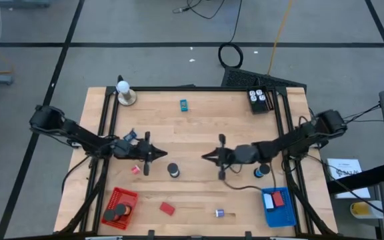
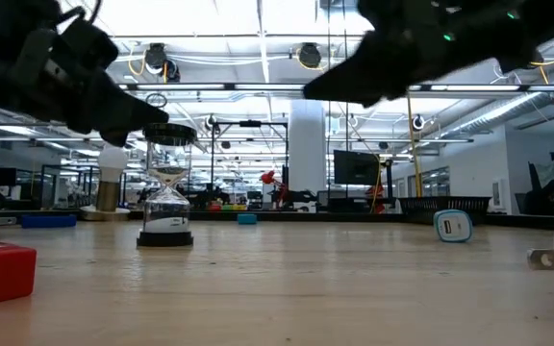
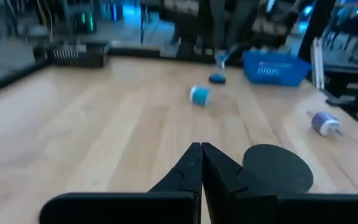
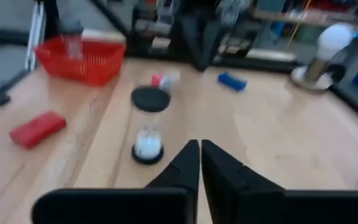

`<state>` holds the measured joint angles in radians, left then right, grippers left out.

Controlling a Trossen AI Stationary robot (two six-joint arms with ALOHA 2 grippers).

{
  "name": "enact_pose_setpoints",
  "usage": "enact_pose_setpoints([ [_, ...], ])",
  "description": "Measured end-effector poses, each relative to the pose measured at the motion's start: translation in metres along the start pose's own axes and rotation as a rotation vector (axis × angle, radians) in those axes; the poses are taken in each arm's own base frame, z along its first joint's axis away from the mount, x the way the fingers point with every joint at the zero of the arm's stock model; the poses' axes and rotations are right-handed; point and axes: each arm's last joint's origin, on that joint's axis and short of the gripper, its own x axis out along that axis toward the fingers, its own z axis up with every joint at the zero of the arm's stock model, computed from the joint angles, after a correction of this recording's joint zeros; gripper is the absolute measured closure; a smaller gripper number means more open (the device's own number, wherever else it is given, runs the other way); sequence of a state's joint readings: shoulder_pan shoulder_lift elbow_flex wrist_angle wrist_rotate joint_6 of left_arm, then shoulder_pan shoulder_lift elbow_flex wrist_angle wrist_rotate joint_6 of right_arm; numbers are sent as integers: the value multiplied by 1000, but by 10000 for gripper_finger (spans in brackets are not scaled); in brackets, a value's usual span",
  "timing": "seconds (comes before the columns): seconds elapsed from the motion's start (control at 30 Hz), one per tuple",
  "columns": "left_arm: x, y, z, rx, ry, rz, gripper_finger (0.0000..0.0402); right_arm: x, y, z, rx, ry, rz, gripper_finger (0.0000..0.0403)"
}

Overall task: Pick & Place Office items
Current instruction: Put the white hourglass into the red bin

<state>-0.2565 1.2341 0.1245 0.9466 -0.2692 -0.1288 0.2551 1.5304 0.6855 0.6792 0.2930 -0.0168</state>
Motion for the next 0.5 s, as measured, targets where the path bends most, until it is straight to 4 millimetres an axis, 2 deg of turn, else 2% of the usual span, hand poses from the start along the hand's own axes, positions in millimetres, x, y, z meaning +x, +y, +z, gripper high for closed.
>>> enact_pose_setpoints([
  [0.17, 15, -7, 27, 0, 190, 55, 354, -22, -7, -9, 40, -120, -4, 383],
  [0.37, 23, -18, 77, -14, 376, 52, 268, -26, -7, -14, 38, -135, -1, 397],
  [0.5, 31, -26, 95, -98, 476, 47, 204, -25, -7, -15, 37, -127, 1, 400],
])
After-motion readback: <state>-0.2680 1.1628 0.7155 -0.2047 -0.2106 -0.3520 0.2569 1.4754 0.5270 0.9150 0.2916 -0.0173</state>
